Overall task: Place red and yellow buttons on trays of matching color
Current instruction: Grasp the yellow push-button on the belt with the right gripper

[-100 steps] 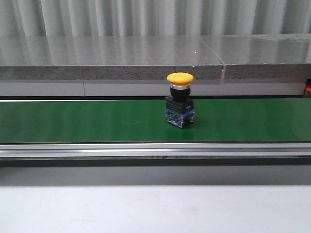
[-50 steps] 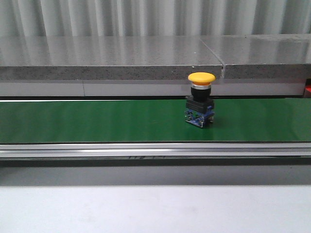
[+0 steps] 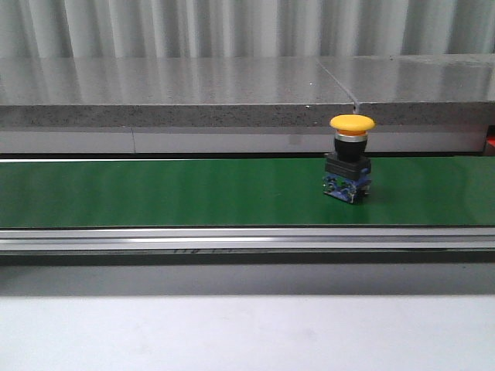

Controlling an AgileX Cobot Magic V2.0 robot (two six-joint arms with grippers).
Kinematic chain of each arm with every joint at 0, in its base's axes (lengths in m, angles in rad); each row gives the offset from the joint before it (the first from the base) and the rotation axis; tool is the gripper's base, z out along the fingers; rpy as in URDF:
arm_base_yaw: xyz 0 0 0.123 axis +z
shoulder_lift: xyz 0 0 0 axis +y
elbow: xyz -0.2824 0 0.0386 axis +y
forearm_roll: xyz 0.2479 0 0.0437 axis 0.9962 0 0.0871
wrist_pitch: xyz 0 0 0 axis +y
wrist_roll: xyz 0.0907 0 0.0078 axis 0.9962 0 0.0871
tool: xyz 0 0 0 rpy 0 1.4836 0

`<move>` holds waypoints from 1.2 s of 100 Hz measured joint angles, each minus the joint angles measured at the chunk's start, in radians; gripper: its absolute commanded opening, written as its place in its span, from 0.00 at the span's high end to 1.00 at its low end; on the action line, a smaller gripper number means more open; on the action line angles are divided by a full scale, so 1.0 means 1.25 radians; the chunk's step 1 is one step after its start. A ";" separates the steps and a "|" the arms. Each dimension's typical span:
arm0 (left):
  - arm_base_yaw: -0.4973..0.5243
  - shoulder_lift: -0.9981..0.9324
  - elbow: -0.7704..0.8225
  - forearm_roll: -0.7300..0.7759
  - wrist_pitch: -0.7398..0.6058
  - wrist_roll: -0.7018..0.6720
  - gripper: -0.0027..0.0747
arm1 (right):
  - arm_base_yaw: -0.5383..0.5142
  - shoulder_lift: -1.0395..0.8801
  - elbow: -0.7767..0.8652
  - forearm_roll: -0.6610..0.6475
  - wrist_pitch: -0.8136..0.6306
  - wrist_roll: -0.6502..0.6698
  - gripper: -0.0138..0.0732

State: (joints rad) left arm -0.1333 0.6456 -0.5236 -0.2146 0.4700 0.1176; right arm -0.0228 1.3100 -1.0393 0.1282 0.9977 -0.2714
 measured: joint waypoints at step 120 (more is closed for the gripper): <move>0.000 0.000 0.000 0.000 0.000 0.000 0.99 | 0.193 0.191 -0.024 0.047 -0.261 -0.003 0.55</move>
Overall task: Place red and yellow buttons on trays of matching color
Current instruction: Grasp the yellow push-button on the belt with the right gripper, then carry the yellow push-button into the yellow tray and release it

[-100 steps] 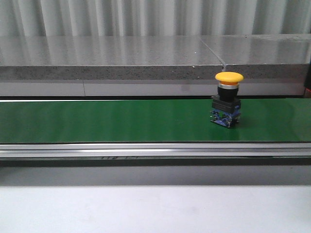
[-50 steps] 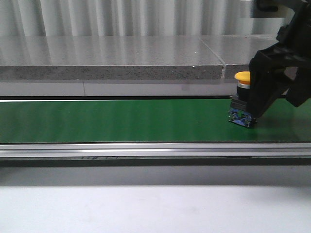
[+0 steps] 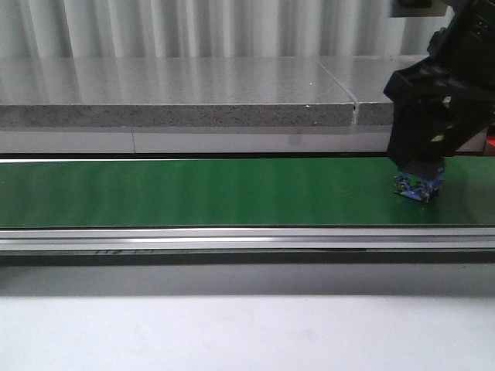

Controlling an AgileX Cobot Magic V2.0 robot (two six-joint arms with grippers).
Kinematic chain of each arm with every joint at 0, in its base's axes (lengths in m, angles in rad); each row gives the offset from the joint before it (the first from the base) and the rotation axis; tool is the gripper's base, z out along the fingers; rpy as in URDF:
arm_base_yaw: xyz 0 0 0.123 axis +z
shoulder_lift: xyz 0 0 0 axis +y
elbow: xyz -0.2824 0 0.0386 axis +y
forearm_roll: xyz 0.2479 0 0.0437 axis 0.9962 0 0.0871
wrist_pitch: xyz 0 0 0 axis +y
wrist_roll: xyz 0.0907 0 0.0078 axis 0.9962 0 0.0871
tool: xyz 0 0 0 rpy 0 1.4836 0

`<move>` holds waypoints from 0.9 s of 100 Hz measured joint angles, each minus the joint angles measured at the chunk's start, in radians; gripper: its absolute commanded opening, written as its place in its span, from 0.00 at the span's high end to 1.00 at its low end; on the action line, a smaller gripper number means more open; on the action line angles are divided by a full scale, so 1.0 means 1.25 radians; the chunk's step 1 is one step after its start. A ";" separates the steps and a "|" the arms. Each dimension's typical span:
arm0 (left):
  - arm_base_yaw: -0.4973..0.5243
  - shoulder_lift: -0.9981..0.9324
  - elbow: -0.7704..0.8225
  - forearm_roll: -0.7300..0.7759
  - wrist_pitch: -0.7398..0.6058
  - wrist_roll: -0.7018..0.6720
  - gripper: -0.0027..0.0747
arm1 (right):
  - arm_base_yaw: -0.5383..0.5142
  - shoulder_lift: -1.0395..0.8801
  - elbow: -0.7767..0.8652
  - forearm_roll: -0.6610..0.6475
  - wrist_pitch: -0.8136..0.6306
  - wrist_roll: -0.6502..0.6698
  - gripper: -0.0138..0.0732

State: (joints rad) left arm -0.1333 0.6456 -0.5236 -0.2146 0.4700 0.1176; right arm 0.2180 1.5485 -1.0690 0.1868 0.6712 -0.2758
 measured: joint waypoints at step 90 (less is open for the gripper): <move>0.000 0.000 0.000 -0.001 0.000 0.000 0.99 | -0.426 -0.200 -0.031 -0.029 0.156 0.068 0.70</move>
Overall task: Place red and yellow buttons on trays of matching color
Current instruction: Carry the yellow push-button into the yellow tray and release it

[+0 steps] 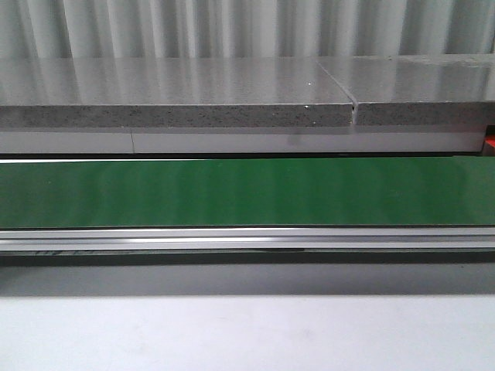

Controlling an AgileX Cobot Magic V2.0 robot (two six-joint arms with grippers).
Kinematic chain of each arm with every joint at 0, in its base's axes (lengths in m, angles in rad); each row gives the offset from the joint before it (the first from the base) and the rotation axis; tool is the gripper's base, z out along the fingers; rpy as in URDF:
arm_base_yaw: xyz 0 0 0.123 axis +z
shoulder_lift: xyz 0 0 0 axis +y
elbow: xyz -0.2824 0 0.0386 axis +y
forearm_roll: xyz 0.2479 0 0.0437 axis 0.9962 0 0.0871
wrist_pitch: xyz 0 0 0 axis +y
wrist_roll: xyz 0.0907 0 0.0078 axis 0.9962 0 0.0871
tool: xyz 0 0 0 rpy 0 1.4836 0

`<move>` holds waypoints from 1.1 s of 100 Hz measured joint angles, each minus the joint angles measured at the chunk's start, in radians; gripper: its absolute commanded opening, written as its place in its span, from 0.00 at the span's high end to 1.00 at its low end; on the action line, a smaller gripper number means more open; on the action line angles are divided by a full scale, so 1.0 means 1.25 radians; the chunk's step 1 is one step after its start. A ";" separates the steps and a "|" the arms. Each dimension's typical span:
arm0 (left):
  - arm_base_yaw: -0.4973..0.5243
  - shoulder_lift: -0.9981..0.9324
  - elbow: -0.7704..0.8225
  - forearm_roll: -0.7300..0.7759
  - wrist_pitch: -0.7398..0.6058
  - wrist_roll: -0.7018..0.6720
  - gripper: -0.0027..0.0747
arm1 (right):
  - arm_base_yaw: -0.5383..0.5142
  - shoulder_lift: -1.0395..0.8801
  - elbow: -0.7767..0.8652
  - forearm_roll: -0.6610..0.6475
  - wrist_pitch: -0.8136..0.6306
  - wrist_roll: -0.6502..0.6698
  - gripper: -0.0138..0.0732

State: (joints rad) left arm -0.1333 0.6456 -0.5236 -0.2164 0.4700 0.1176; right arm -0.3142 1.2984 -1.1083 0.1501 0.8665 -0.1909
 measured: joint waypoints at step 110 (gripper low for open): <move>0.000 0.000 0.000 0.000 0.002 0.000 0.99 | -0.249 0.142 0.241 -0.005 -0.333 0.123 0.70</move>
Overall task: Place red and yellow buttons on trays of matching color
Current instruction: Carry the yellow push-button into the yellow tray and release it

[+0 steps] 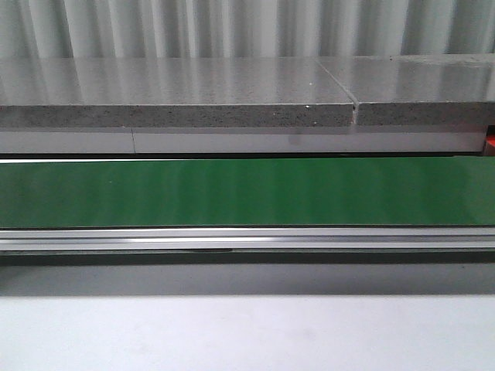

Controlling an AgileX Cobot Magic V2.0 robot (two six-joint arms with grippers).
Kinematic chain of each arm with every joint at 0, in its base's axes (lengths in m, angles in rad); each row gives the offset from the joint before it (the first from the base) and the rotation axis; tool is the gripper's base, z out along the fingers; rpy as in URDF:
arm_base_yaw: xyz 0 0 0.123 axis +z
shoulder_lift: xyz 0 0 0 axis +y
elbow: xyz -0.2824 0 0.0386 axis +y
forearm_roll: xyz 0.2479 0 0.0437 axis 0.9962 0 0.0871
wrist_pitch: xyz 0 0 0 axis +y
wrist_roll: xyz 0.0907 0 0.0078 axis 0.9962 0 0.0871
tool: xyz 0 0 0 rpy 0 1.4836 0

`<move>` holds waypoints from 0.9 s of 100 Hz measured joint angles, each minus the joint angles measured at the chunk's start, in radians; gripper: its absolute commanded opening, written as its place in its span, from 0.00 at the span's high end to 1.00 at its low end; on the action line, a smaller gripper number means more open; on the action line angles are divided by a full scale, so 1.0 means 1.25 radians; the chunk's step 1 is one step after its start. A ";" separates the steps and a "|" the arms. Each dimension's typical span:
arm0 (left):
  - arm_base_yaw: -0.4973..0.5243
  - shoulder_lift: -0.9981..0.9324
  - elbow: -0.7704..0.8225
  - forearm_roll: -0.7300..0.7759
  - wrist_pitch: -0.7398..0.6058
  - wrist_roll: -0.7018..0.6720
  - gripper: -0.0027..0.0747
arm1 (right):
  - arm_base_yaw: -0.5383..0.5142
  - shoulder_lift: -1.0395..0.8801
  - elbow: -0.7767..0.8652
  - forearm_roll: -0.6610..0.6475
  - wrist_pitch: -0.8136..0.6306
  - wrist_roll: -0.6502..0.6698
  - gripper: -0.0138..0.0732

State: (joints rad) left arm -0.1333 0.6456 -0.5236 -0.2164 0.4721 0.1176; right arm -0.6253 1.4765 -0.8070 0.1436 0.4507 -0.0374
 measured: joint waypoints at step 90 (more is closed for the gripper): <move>0.000 0.000 0.000 0.000 0.000 0.000 0.99 | 0.000 0.067 0.000 -0.007 -0.032 0.001 0.16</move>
State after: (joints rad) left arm -0.1333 0.6456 -0.5236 -0.2164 0.4721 0.1176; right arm -0.6253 1.5601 -0.8070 0.1344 0.4112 -0.0356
